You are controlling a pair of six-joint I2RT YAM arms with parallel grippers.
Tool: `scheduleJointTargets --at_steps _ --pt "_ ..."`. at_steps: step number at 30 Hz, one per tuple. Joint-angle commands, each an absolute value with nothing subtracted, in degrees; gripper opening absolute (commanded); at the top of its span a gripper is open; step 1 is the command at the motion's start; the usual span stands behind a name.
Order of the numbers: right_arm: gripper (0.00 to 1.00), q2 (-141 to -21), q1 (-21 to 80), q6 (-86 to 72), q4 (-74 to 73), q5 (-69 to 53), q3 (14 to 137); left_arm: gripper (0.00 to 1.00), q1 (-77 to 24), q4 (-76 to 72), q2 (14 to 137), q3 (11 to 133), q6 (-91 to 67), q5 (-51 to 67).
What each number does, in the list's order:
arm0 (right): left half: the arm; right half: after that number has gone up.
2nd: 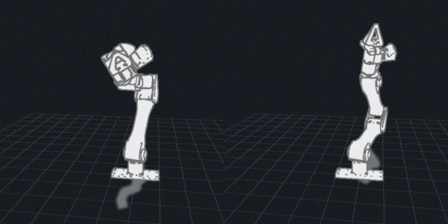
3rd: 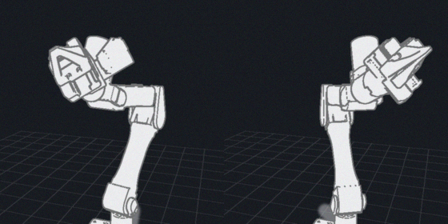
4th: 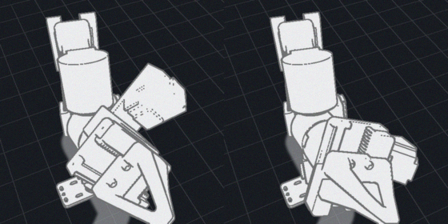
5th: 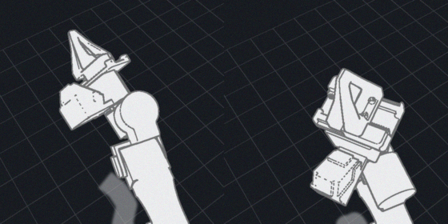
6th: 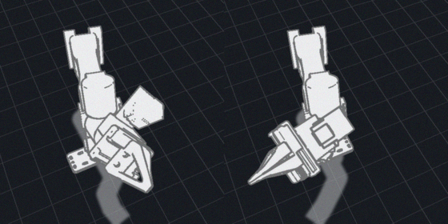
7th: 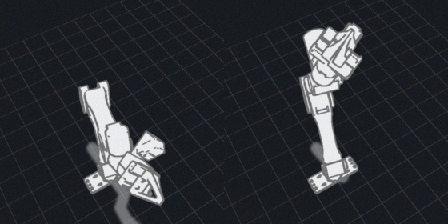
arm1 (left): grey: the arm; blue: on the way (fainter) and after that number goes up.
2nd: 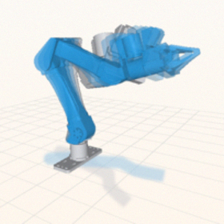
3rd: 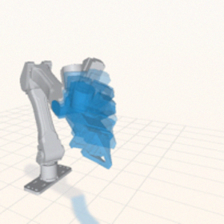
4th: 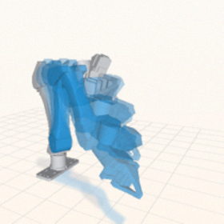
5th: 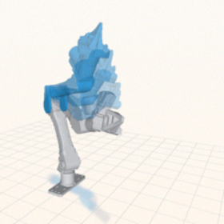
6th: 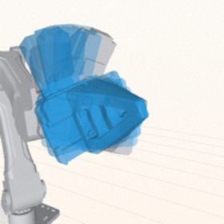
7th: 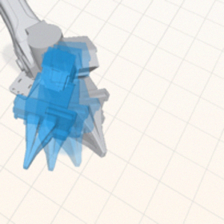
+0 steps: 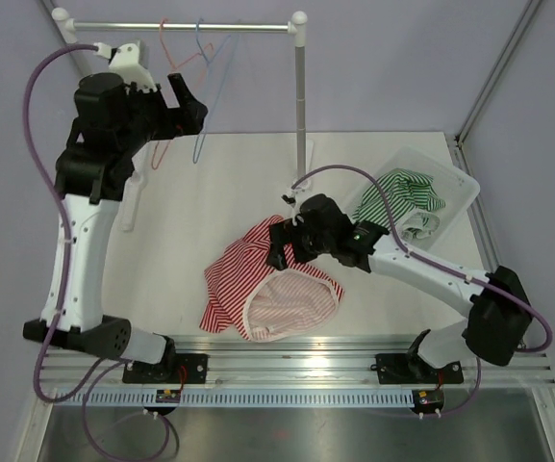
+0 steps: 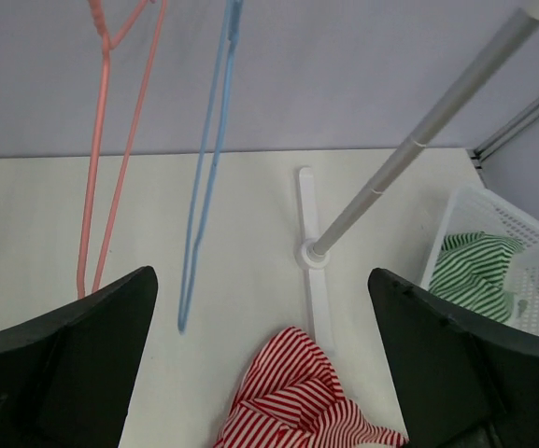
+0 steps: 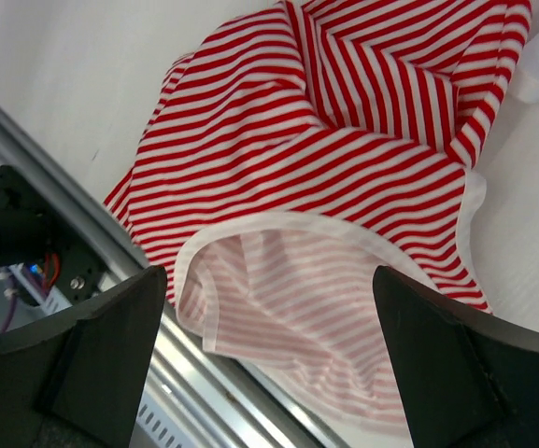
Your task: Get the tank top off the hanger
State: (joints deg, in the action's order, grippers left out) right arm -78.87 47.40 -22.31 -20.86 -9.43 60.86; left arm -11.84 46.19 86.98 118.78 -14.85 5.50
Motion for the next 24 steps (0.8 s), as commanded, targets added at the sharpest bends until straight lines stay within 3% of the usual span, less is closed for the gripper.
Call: scheduleJointTargets --at_steps 1,7,14,24 --pt "0.99 -84.4 50.9 -19.0 -18.7 1.7 67.3 0.99 -11.8 40.2 72.7 111.4 -17.9 7.2" --pt "0.99 -94.2 54.3 -17.8 -14.7 8.3 72.2 0.99 -11.9 33.5 47.9 86.2 -20.5 3.4" --pt "0.99 -106.7 55.5 -16.9 -19.6 13.4 80.1 0.99 -11.9 29.4 27.3 62.9 -19.3 -1.7" --pt "1.00 -116.4 57.5 -15.4 -20.3 12.8 80.8 0.99 -12.0 34.9 20.4 48.5 -16.8 -13.4"
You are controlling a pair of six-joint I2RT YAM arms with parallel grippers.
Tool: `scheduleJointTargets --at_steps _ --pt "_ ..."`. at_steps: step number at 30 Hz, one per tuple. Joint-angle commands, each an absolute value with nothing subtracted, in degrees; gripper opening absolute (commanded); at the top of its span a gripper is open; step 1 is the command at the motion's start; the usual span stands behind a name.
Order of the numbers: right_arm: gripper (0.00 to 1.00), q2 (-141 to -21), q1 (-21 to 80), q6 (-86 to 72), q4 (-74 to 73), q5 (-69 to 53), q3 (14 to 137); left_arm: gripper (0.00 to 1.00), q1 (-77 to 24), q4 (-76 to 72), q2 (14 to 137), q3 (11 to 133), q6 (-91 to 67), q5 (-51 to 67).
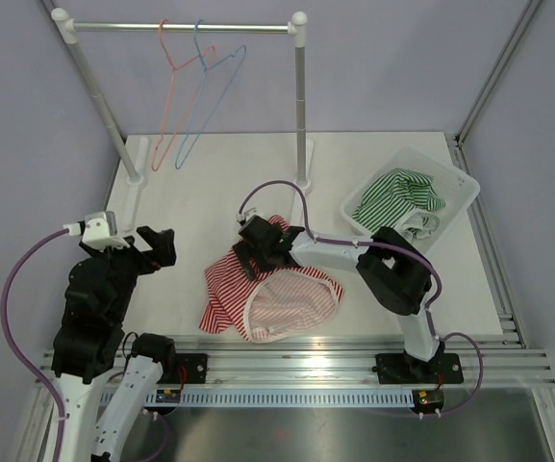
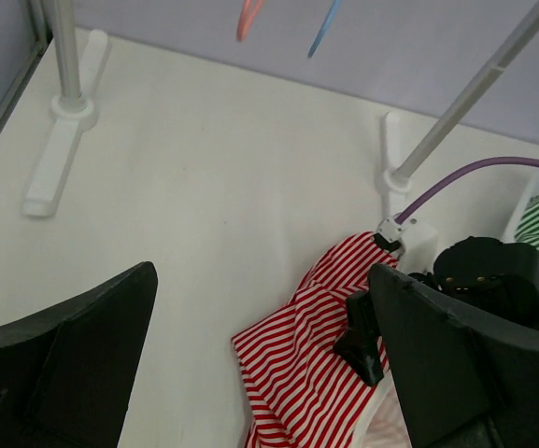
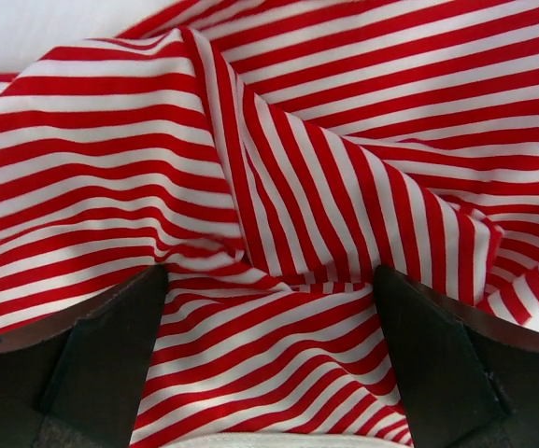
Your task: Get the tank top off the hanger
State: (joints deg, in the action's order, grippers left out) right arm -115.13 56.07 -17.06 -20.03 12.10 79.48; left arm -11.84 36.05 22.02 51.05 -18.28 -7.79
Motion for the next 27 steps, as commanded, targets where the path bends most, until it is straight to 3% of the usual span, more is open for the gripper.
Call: scheduleJointTargets --at_steps 1,5,6,7,9,11,16,22,27 --pt "0.99 -117.4 57.5 -15.2 -20.0 11.7 80.2 0.99 -12.1 34.5 20.1 47.4 -16.9 -13.6" --pt "0.88 -119.2 57.6 -14.8 -19.6 8.3 78.5 0.99 -12.2 33.0 20.1 44.6 -16.1 -12.7" --pt "0.79 -119.4 57.5 -14.3 -19.6 6.3 78.1 0.99 -12.4 33.3 20.3 44.7 -15.8 -12.8" --pt "0.58 -119.4 57.6 -14.1 -19.6 5.6 77.4 0.99 -12.6 33.3 20.4 44.8 -15.8 -12.9" --pt "0.35 -118.0 57.5 -14.0 -19.3 4.1 76.4 0.99 -13.0 33.4 20.1 44.6 -15.6 -12.7" --pt "0.02 -115.9 57.6 -13.8 -19.2 3.5 75.8 0.99 -13.1 33.2 19.7 44.5 -15.6 -12.2" --pt "0.00 -103.2 57.6 -13.8 -19.6 4.4 74.4 0.99 -13.4 33.1 19.4 44.4 -15.6 -12.1" --pt "0.00 -87.3 55.1 -12.6 -25.0 15.4 76.7 0.99 -14.1 33.2 18.9 44.3 -15.7 -12.1" --pt "0.00 -76.4 44.5 -12.7 -30.7 22.1 80.8 0.99 -14.8 33.3 18.5 44.3 -15.7 -11.9"
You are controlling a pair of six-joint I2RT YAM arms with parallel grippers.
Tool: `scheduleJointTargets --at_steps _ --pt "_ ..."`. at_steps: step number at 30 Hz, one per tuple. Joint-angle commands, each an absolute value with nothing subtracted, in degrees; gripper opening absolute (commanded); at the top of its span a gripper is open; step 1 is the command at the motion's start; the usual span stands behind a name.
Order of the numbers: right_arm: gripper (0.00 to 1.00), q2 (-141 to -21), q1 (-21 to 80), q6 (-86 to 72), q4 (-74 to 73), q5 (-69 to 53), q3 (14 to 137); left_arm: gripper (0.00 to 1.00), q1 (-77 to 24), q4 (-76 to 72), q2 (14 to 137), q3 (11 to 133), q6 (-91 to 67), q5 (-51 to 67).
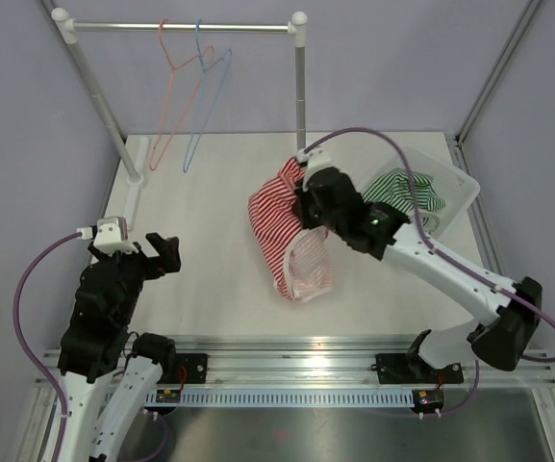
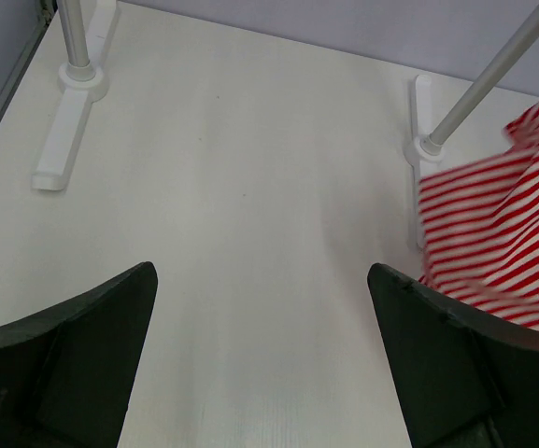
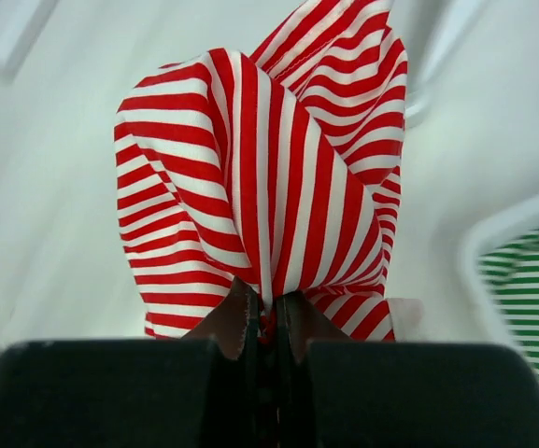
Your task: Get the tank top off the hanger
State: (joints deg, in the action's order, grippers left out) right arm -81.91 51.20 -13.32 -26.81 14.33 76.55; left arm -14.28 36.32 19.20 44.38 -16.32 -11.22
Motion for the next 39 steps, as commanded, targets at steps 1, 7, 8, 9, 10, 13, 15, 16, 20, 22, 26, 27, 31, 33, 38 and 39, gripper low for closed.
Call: scheduleJointTargets --at_steps 1,7,8,9,10,13,15,16,20,22,26,27,31,33,38,39 --pt "0.00 -75.4 42.7 -12.9 -31.5 22.8 81.7 0.99 -14.9 33.2 18.4 44.3 -15.7 -11.9" --pt "0.00 -73.0 29.0 -10.5 -33.8 31.4 90.2 0.99 -15.0 33.0 18.2 44.1 -15.7 -11.9" --pt "0.00 -73.5 27.0 -9.8 -33.2 32.6 90.9 0.99 -15.0 33.2 18.2 44.1 -15.7 -11.9" --pt "0.00 -74.3 25.2 -9.5 -31.3 33.1 91.4 0.99 -15.0 33.2 18.1 44.1 -15.7 -12.0" --pt "0.00 -74.9 21.6 -9.1 -30.0 33.0 91.5 0.99 -15.1 33.2 18.1 44.0 -15.7 -11.9" --pt "0.00 -77.4 17.2 -8.4 -23.9 32.3 90.5 0.99 -15.2 33.0 18.2 44.0 -15.7 -11.9" --pt "0.00 -78.7 13.9 -7.9 -16.9 30.8 87.3 0.99 -15.3 33.0 18.5 43.9 -15.7 -11.6" --pt "0.00 -79.2 13.2 -7.9 -14.4 30.9 85.7 0.99 -15.3 33.0 18.7 43.9 -15.7 -11.5" --pt "0.00 -83.0 10.6 -12.7 -9.3 27.7 77.0 0.99 -15.5 32.9 18.7 43.9 -15.7 -11.2" --pt "0.00 -84.7 10.5 -14.9 -8.4 26.7 73.3 0.99 -15.5 32.9 18.5 43.9 -15.7 -11.2" --pt "0.00 -87.5 9.8 -25.7 -9.1 25.6 63.8 0.99 -16.0 33.0 18.4 43.9 -15.6 -11.2" --pt "0.00 -87.9 9.7 -27.7 -9.6 24.8 62.4 0.99 -16.1 33.0 18.3 43.9 -15.7 -11.3" --pt "0.00 -91.3 5.6 -35.5 -12.6 20.0 59.7 0.99 -16.7 33.0 18.2 43.9 -15.6 -11.4" --pt "0.00 -95.0 3.6 -35.9 -14.8 16.8 61.0 0.99 -16.9 33.2 18.0 43.9 -15.6 -11.5" --pt "0.00 -100.0 2.0 -35.4 -18.9 11.6 64.3 0.99 -17.1 33.7 17.2 43.9 -15.7 -12.1" --pt "0.00 -99.4 2.0 -35.4 -18.8 11.0 64.2 0.99 -17.1 33.7 17.1 43.9 -15.7 -12.2"
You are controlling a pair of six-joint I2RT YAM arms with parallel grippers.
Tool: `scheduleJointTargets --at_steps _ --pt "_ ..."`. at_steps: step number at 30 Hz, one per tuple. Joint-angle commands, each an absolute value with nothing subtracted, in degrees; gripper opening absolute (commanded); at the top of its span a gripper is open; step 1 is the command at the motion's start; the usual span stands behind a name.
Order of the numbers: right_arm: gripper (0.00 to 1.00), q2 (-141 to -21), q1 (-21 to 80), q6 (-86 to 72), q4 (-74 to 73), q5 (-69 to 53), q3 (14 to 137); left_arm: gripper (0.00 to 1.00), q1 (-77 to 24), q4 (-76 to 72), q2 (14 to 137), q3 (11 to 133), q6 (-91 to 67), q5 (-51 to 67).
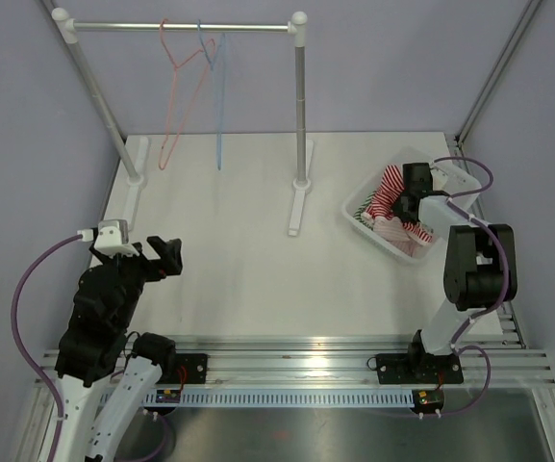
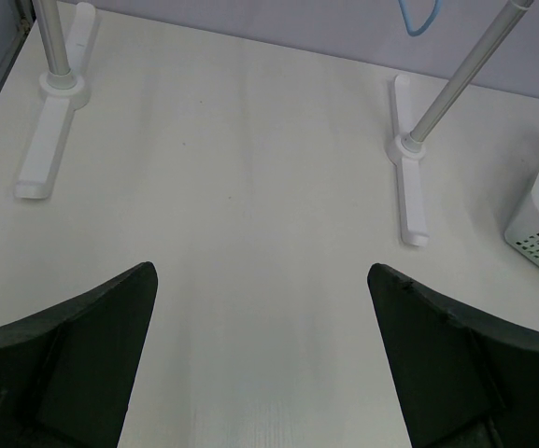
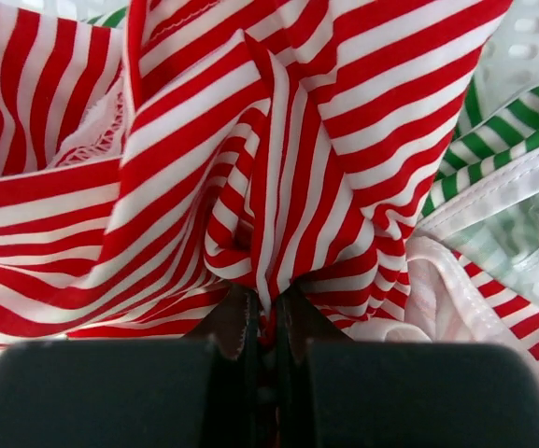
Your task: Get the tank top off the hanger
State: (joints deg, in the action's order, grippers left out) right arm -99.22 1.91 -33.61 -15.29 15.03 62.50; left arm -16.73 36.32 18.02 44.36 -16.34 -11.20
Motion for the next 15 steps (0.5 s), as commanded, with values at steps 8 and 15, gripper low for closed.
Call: scheduleJointTargets --at_steps 8,15 --pt "0.83 -87.7 2.0 -32.2 -28.5 16.3 74.2 0.99 -17.1 36.6 18.7 46.0 -17.0 -19.7" --pt "1.00 -73.6 2.1 -25.1 -32.7 11.6 77.7 0.99 -17.1 44.0 21.7 52.9 -17.4 -28.6"
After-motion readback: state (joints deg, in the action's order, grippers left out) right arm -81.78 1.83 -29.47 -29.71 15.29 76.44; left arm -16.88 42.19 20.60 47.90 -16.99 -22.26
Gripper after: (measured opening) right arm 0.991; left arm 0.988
